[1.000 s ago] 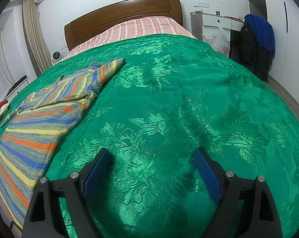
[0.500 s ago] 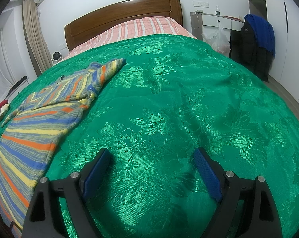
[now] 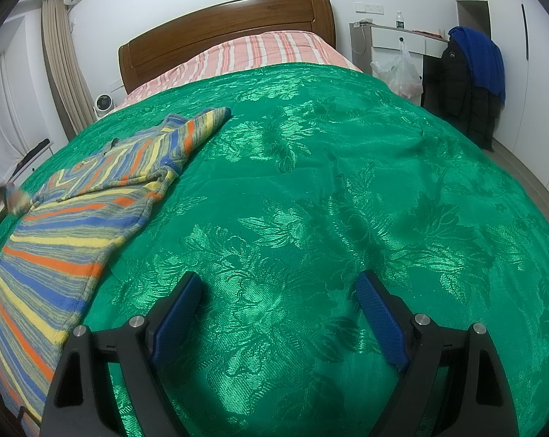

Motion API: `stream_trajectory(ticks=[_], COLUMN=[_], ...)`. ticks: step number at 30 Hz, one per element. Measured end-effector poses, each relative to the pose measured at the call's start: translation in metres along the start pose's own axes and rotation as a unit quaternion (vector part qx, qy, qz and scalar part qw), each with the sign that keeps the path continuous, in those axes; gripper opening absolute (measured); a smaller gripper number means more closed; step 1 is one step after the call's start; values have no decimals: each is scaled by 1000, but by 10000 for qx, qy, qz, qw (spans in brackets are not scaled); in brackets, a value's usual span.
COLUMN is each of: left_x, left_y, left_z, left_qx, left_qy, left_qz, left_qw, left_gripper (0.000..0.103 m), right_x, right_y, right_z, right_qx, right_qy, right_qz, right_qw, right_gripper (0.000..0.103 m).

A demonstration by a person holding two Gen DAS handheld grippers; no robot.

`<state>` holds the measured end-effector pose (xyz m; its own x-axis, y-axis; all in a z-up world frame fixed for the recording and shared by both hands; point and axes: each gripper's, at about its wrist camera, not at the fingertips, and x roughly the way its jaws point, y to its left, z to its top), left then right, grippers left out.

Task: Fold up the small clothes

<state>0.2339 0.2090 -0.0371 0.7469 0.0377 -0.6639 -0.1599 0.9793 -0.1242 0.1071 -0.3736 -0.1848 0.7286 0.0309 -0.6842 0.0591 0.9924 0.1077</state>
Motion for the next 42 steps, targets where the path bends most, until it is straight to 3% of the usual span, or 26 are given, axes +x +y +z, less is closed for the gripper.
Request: stream_trajectory(ticks=[4, 7, 9, 10, 11, 15, 20, 24, 27, 28, 29, 31, 32, 35, 39, 41, 42], left_x=[-20, -11, 13, 22, 32, 39, 58, 84, 99, 102, 105, 106, 105, 92, 85, 77, 69], left_y=[-108, -184, -221, -230, -238, -198, -96, -45, -46, -52, -59, -62, -58, -37, -35, -35, -35], left_z=[12, -8, -30, -37, -50, -54, -24, -35, -57, -65, -76, -92, -92, -100, -106, -106, -107], left_qx=[1002, 1489, 1758, 1849, 1928, 1373, 62, -571, -509, -408, -164, 65, -70, -640, -520, -462, -452], left_qy=[-282, -186, 234, 437, 634, 724, 881, 1413, 1679, 1713, 1714, 1699, 1580, 1402, 1474, 1431, 1346], left_qz=[-650, -1034, -1102, -1042, -871, -1127, -687, -713, -972, -1063, -1067, -705, -701, -794, -703, -548, -441], left_qw=[9924, 9833, 9780, 9762, 9753, 9814, 9937, 9857, 9797, 9786, 9793, 9829, 9849, 9849, 9852, 9871, 9889], left_gripper=[3, 6, 22, 52, 68, 69, 65, 61, 61, 52, 7, 7, 6, 10, 22, 59, 65], right_x=[0, 0, 0, 0, 0, 0, 0, 0, -1, -1, 0, -1, -1, 0, -1, -1, -1], right_y=[0, 0, 0, 0, 0, 0, -2, -2, -2, -2, -2, -2, -2, -2, -2, -2, -2], right_z=[0, 0, 0, 0, 0, 0, 0, 0, 0, 0, 0, 0, 0, 0, 0, 0, 0], right_qx=[1, 1, 2, 2, 2, 4, 25, 23, 25, 23, 21, 24, 22, 18, 19, 17, 17], right_qy=[3, 1, 0, 0, 2, -1, -20, -20, -21, -20, -19, -20, -19, -22, -22, -21, -21], right_qz=[2, 0, 3, 4, 4, 7, 46, 42, 43, 40, 37, 40, 39, 35, 37, 34, 33], right_qw=[10000, 10000, 10000, 10000, 10000, 10000, 10000, 10000, 10000, 10000, 10000, 10000, 10000, 10000, 10000, 10000, 10000], right_gripper=[86, 86, 86, 86, 86, 86, 87, 87, 87, 87, 87, 87, 87, 87, 87, 87, 87])
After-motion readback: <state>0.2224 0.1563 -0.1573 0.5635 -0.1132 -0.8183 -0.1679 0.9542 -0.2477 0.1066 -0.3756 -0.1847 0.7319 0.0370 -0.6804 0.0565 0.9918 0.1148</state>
